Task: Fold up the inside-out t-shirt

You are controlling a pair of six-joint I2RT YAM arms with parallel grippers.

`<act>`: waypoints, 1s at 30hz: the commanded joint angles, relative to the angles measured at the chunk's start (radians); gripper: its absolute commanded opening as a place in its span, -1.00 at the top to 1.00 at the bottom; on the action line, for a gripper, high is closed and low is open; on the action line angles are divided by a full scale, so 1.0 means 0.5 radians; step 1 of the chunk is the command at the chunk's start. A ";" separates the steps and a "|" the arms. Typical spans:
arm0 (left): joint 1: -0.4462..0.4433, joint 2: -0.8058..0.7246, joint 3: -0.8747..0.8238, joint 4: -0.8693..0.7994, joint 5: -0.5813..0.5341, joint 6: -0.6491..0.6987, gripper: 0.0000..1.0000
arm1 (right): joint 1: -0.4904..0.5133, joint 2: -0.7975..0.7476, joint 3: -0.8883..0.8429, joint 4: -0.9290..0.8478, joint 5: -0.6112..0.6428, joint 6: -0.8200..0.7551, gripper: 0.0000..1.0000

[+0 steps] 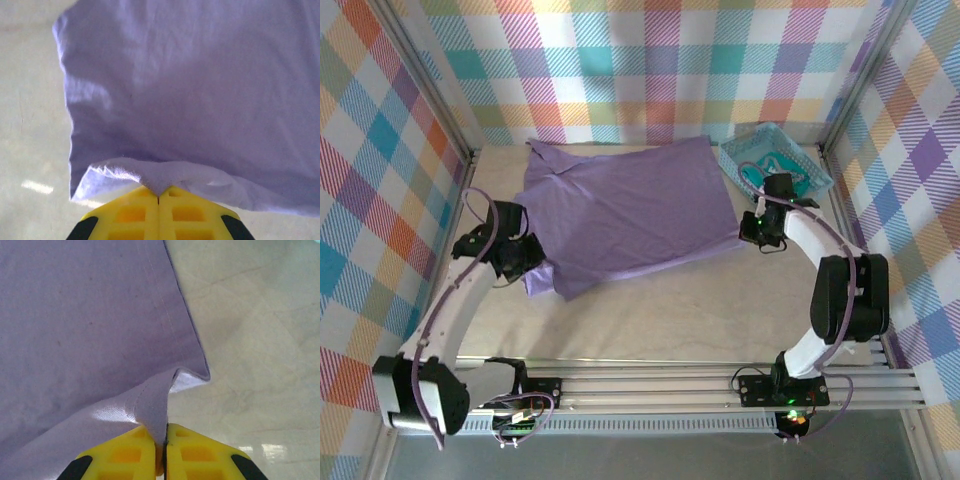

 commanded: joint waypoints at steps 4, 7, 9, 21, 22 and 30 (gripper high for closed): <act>0.116 0.254 0.268 0.158 0.026 0.144 1.00 | 0.006 0.172 0.178 0.004 0.006 -0.029 0.77; 0.120 0.378 0.338 0.204 0.028 0.145 1.00 | 0.006 0.246 0.255 -0.013 0.012 -0.038 0.77; 0.126 0.452 0.385 0.213 0.022 0.154 1.00 | 0.007 0.278 0.280 -0.017 0.025 -0.047 0.76; 0.198 0.587 0.505 0.232 -0.013 0.185 1.00 | 0.027 0.419 0.429 -0.027 0.048 -0.064 0.75; 0.204 0.596 0.514 0.228 -0.014 0.189 1.00 | 0.027 0.426 0.446 -0.031 0.049 -0.068 0.75; 0.257 0.624 0.514 0.260 0.006 0.180 1.00 | 0.041 0.569 0.645 -0.087 0.049 -0.090 0.72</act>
